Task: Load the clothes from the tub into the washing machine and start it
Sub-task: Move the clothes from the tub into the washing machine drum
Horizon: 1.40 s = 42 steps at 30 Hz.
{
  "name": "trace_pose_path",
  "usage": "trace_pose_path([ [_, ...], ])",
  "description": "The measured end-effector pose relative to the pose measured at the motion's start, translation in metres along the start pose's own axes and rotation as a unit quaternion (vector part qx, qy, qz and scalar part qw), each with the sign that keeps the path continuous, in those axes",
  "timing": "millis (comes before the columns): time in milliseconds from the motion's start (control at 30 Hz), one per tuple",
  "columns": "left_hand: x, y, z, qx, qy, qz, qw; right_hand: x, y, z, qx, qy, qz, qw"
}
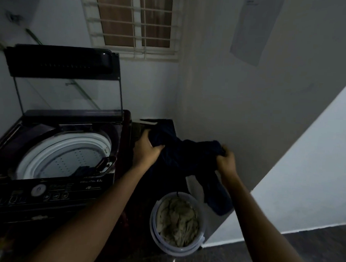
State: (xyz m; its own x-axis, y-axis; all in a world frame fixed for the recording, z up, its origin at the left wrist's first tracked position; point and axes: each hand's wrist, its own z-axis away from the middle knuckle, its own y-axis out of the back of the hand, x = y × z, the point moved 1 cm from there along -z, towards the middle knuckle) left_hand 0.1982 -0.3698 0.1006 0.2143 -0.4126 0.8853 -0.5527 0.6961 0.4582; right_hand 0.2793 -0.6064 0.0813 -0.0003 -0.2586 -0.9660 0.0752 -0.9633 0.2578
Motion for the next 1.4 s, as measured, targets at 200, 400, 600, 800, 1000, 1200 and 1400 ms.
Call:
trace_pose_path([
  [200,0.009,-0.022,0.015,-0.103,-0.014,-0.007,0.995,-0.063,-0.041,0.008,-0.155,0.019,0.050,0.987],
  [400,0.003,-0.022,0.020,-0.150,-0.032,-0.001,0.988,-0.068,-0.048,0.018,-0.203,-0.080,-0.049,0.975],
  [600,0.006,-0.011,0.014,-0.012,-0.079,-0.040,0.996,-0.064,-0.042,0.023,-0.329,-0.051,-0.150,0.931],
  [800,0.020,-0.003,0.003,0.063,-0.017,0.048,0.997,-0.031,-0.030,0.025,-0.281,0.066,0.013,0.957],
  [1000,0.033,0.008,-0.010,0.060,0.023,0.221,0.973,0.005,-0.053,0.022,-0.223,0.118,0.062,0.966],
  [1200,0.022,0.018,-0.023,0.089,0.026,0.268,0.959,-0.013,-0.067,0.002,-0.113,0.142,0.081,0.980],
  [1400,0.005,0.056,-0.050,0.097,-0.011,0.233,0.968,-0.044,-0.116,-0.001,-0.096,0.232,0.160,0.955],
])
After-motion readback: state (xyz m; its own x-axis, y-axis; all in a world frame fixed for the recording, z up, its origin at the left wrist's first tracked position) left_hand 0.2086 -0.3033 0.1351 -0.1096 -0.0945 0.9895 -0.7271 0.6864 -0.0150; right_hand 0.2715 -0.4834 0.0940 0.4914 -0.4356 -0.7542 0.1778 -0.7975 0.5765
